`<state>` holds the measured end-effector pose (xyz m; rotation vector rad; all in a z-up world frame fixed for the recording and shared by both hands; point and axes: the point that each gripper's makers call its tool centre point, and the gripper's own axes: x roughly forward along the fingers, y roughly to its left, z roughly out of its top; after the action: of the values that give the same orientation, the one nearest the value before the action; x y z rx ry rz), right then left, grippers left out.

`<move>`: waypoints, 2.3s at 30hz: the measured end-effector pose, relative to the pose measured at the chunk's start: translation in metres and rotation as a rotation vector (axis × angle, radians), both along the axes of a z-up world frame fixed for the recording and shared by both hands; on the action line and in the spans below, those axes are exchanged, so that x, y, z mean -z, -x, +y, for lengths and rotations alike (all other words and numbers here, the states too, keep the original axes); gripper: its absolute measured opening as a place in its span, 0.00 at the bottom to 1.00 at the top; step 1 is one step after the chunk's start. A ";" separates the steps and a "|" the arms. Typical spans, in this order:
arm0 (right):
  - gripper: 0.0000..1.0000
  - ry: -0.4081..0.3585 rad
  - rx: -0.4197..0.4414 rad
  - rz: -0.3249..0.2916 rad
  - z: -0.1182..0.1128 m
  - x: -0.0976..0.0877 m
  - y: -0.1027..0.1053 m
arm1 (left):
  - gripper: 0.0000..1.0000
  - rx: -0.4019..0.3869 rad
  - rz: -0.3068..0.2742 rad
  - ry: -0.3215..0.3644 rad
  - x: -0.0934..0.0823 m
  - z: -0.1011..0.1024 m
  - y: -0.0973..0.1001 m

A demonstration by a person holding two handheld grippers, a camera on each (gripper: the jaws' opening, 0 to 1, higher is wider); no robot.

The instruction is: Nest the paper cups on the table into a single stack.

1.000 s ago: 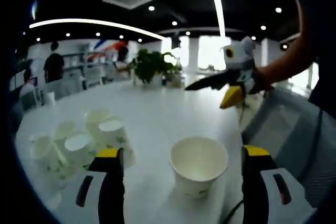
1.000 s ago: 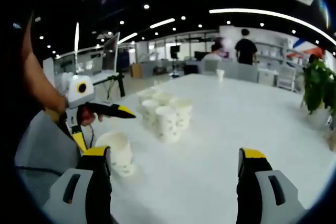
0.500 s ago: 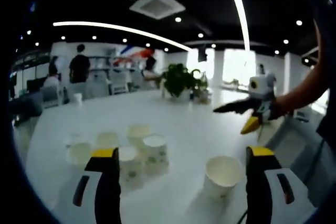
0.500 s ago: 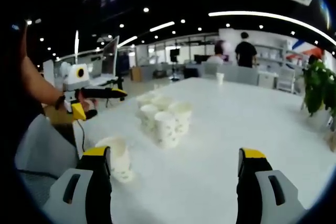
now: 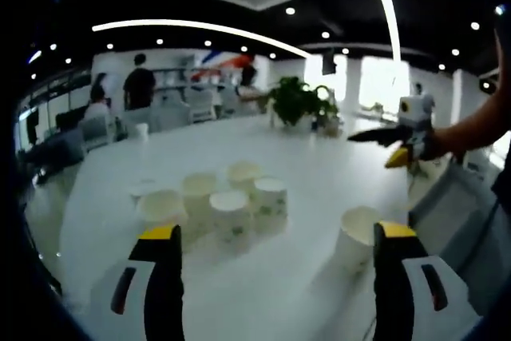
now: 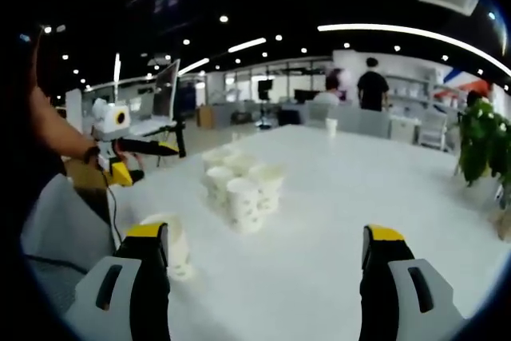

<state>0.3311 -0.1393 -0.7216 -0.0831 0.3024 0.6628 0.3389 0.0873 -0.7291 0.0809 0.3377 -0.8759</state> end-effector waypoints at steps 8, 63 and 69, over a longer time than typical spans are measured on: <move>1.00 0.004 0.009 0.002 -0.007 0.002 0.000 | 0.98 -0.043 0.016 -0.075 0.017 0.024 -0.002; 1.00 0.023 0.022 0.039 -0.013 0.012 0.002 | 0.98 -0.204 0.033 -0.117 0.031 0.058 -0.059; 1.00 0.024 0.022 0.042 -0.014 0.013 0.001 | 0.97 -0.224 0.036 -0.093 0.029 0.056 -0.072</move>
<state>0.3297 -0.1532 -0.7345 -0.0884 0.3514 0.6395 0.4112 0.1437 -0.7581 0.1110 0.4133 -0.6407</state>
